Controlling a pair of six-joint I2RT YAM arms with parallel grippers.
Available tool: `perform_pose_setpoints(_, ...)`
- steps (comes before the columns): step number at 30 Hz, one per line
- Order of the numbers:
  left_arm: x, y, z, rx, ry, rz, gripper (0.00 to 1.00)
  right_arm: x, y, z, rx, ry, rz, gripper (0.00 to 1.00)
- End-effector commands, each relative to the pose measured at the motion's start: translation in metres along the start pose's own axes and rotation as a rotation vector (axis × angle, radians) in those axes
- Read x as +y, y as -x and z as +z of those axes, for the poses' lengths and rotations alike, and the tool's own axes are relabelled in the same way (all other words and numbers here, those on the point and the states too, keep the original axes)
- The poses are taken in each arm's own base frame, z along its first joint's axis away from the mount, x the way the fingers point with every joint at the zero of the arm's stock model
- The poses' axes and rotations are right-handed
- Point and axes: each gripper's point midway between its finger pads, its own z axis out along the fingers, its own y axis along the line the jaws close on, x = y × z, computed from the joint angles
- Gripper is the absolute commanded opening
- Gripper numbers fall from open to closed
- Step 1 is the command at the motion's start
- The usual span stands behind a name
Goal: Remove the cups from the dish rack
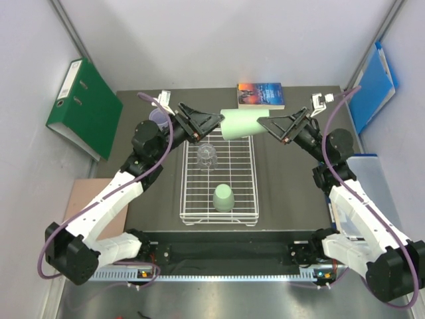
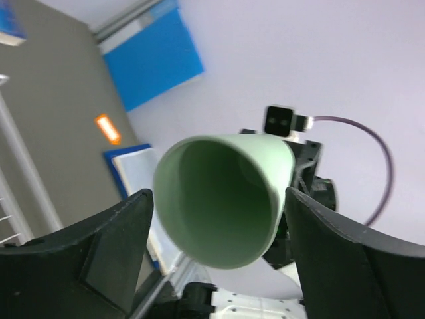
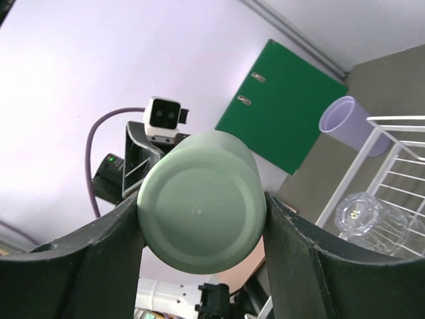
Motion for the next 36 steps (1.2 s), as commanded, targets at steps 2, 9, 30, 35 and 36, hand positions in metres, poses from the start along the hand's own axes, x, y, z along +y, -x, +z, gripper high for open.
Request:
perform_pose_setpoints(2,-0.048,0.003,-0.001,0.018,-0.233,-0.008,0.83,0.023,0.005,-0.001,0.001,0.112,-0.03,0.0)
perform_pose_setpoints(9,-0.065,-0.004,0.001,0.084,-0.318,-0.032,0.77,0.008,-0.002,0.004,0.026,0.105,0.002,0.0)
perform_pose_setpoints(30,-0.054,-0.025,0.01,0.177,-0.26,0.061,0.0,-0.009,-0.015,0.017,0.104,-0.022,-0.067,0.62)
perform_pose_setpoints(35,-0.025,0.007,0.014,0.122,0.113,0.257,0.0,-0.079,0.021,-0.016,0.028,-0.587,-0.232,1.0)
perform_pose_setpoints(36,-0.013,0.014,0.013,0.115,0.186,0.328,0.0,-0.077,0.038,-0.02,-0.008,-0.655,-0.271,1.0)
